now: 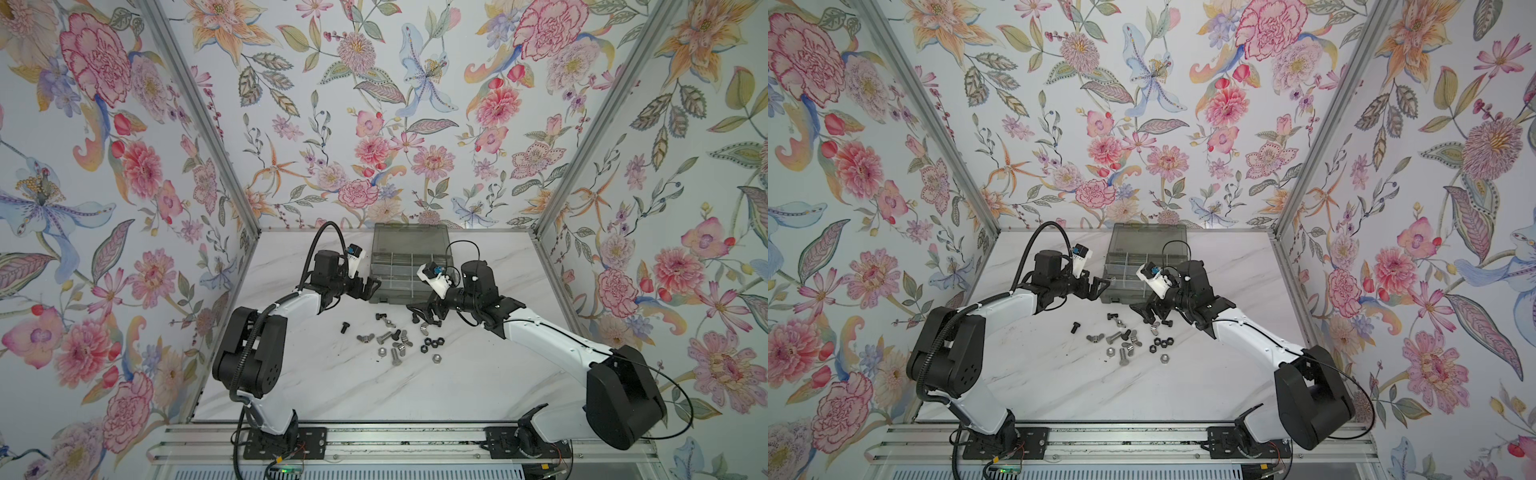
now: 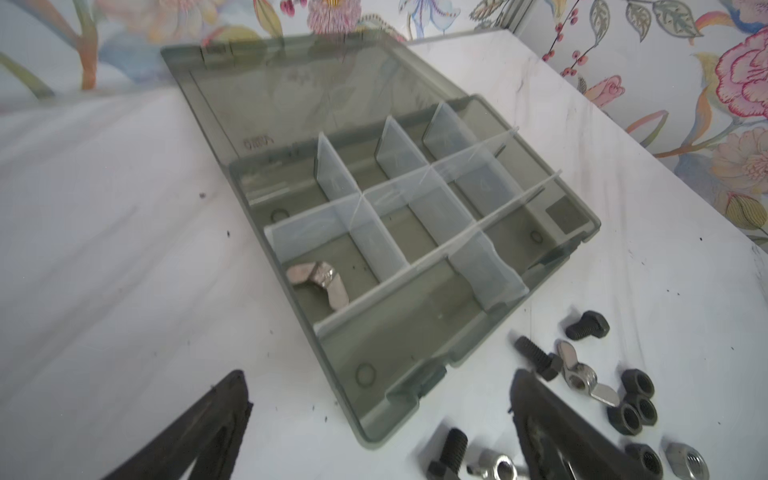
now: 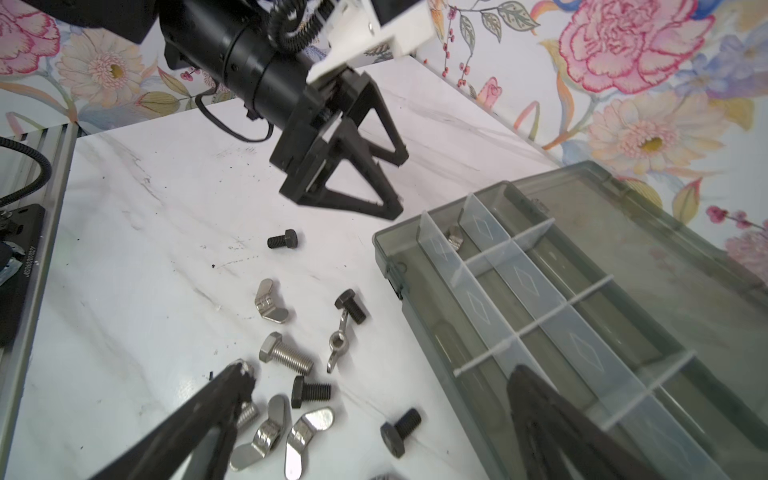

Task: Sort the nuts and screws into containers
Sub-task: 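Withdraw the left gripper while the right gripper reaches over another silver wing nut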

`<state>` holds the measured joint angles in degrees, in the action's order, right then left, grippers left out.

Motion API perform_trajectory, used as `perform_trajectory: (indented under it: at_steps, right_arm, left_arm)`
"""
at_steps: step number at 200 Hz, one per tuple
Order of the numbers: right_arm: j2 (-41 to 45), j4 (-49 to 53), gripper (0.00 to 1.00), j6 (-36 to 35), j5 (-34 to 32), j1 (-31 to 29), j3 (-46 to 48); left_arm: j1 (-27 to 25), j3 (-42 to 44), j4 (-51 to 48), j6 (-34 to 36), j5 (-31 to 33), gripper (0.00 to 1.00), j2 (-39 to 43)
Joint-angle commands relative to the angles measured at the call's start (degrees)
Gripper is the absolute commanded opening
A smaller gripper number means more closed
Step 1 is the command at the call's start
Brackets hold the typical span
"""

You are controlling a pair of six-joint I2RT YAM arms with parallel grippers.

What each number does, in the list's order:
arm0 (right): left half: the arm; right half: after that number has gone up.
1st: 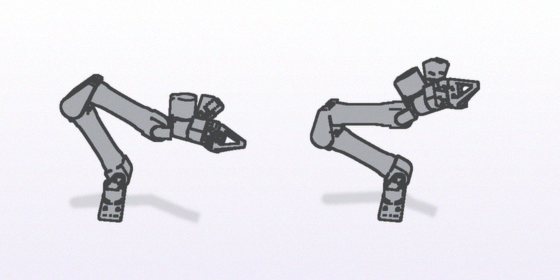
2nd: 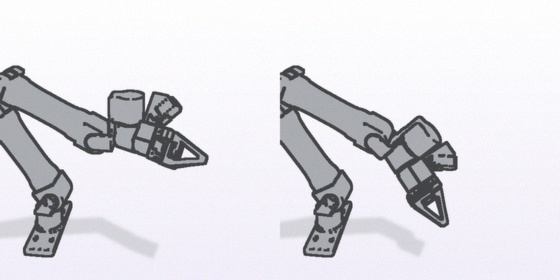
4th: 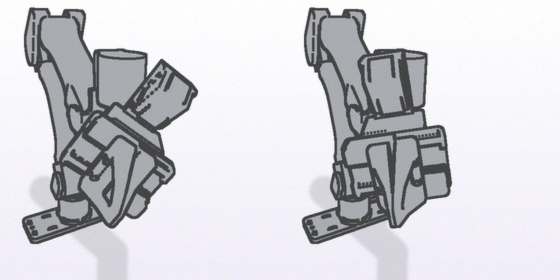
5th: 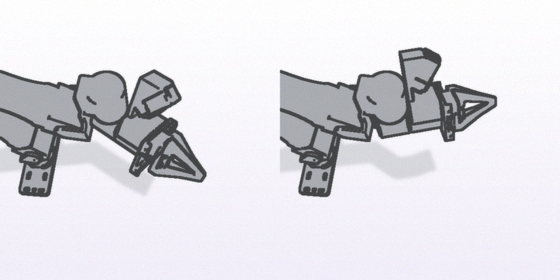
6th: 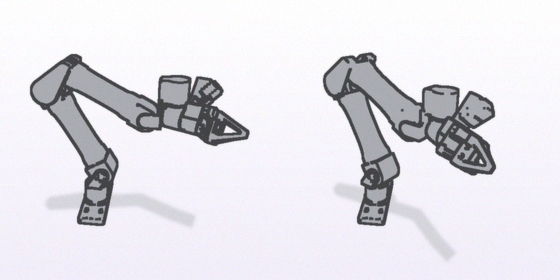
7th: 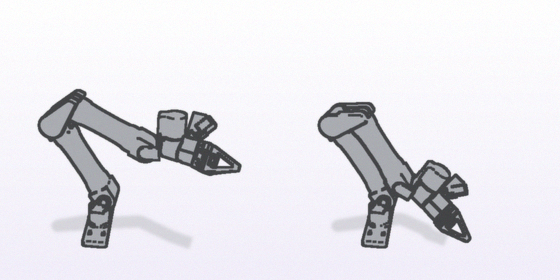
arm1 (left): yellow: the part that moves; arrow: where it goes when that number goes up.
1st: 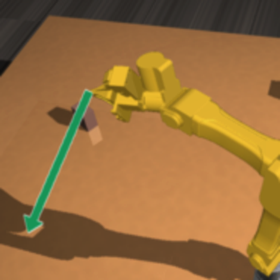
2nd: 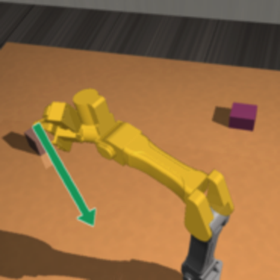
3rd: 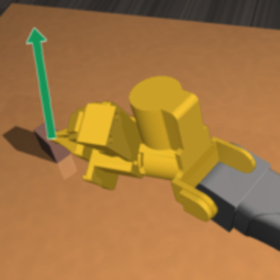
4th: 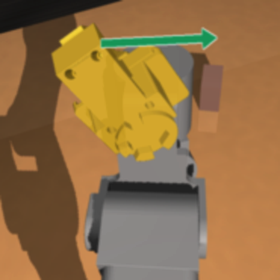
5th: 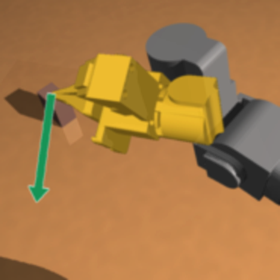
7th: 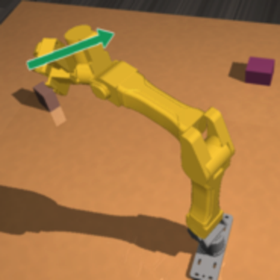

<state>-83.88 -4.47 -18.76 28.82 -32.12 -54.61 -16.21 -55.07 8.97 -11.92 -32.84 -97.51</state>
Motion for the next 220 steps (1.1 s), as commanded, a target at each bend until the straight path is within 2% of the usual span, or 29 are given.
perform_trajectory:
  at_steps: [1, 32, 64, 99, 141, 220]
  right_arm:
    - [-4.45, 5.12, 1.00, -6.47, 1.51, -2.44, -3.75]
    - [-10.17, 6.30, 1.00, -9.30, 0.25, -5.84, -7.86]
    - [-14.96, 8.61, 1.00, -12.04, -1.17, -9.17, -11.35]
    - [-19.42, 10.18, 0.99, -14.45, -2.65, -12.25, -13.96]
    - [-23.57, 10.42, 0.97, -15.62, -3.89, -14.67, -16.35]
    - [-28.78, 10.67, 0.85, -16.15, -3.30, -16.71, -18.99]
  left_arm:
    - [0.85, 4.30, 1.59, -6.40, -1.44, 0.99, 4.29]
    - [3.71, 9.70, 4.61, -10.42, -3.02, 0.99, 7.50]
    - [5.78, 12.82, 2.11, -9.57, -0.47, 0.99, 11.83]
    - [6.69, 12.86, -5.29, -7.09, 5.27, 0.99, 13.29]
    - [7.37, 13.05, -9.36, -5.70, 8.84, 0.99, 14.90]
    - [7.95, 12.41, -14.35, -3.18, 13.69, 0.99, 16.28]
